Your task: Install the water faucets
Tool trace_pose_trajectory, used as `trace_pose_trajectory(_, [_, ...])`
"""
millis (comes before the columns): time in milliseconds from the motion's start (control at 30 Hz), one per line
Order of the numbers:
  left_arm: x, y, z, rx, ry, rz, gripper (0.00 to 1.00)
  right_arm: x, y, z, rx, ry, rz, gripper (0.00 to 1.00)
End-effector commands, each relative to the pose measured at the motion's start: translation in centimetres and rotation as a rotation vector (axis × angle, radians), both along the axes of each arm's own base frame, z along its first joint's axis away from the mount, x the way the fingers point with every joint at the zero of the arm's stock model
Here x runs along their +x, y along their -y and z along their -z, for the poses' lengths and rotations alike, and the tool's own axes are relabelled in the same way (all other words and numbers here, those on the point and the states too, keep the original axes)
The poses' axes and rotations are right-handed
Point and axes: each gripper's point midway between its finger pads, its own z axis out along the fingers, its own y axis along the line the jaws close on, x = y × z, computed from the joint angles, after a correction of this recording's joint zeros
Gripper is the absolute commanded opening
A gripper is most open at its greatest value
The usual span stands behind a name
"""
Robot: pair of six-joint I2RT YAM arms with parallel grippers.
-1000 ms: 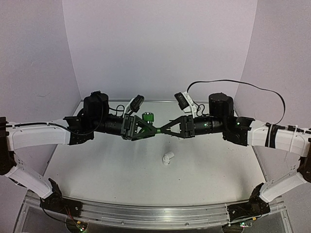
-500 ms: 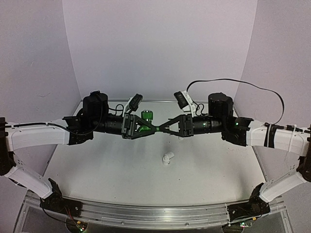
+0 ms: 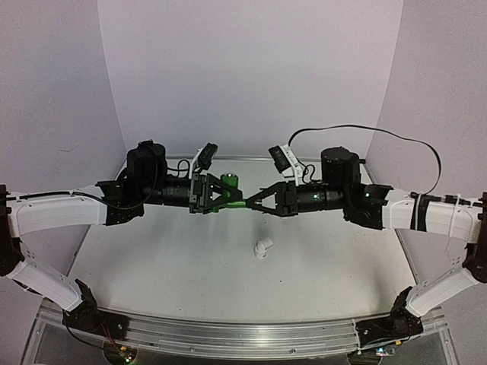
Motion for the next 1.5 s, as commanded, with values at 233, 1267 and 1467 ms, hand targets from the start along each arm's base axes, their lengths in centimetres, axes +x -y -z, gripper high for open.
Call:
trace_pose_trajectory(233, [-2.2, -0.3, -2.2, -0.064, 0.084, 0.115, 0.44, 1.1, -0.6, -2.8, 0.053, 0.043, 0.047, 0.00])
trace_pose_trajectory(1267, [1.2, -8.3, 4.8, 0.303, 0.071, -0.273, 0.00, 2.5, 5.1, 8.7, -0.690, 0.742, -0.209, 0.98])
trace_pose_trajectory(1467, [0.0, -10.9, 4.5, 0.286, 0.126, -0.320, 0.00, 2.2, 4.4, 12.6, -0.792, 0.766, -0.470, 0.95])
